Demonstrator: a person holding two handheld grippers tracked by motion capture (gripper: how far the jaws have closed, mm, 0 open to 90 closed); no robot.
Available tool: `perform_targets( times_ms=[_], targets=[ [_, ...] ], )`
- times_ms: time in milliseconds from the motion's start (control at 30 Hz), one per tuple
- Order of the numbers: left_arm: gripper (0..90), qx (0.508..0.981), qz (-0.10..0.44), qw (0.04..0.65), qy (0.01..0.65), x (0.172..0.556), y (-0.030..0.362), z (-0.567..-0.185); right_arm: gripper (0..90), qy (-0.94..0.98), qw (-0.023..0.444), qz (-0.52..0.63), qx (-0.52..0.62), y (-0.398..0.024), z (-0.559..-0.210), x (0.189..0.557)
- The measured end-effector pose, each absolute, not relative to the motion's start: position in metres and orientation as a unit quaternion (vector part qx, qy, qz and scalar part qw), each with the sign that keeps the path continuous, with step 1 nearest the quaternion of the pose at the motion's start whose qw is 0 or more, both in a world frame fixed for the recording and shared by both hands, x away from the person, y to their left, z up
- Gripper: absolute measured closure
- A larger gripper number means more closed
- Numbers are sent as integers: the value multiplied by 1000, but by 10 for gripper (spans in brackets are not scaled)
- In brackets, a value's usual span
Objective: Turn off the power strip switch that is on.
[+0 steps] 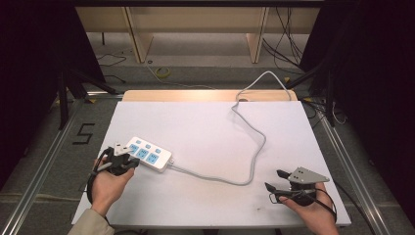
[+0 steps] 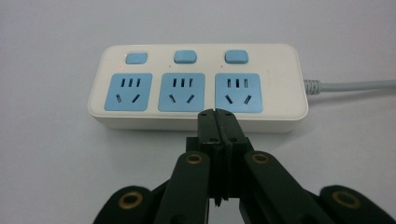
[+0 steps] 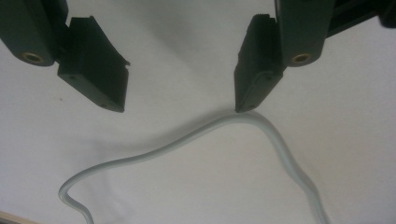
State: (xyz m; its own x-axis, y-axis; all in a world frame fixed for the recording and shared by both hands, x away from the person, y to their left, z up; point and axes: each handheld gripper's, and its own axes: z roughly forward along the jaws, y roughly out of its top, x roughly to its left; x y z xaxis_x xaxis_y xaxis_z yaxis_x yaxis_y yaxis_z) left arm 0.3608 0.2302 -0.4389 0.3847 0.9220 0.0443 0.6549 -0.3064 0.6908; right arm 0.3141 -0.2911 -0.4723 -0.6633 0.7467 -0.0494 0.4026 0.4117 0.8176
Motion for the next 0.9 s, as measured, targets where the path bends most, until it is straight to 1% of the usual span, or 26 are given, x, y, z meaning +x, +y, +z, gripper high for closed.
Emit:
perform_targets(
  times_ms=[900],
  targets=[
    [899,777,232,282,513,377,231,-433,360,818,205,408,350,-287,-474,316]
  ],
)
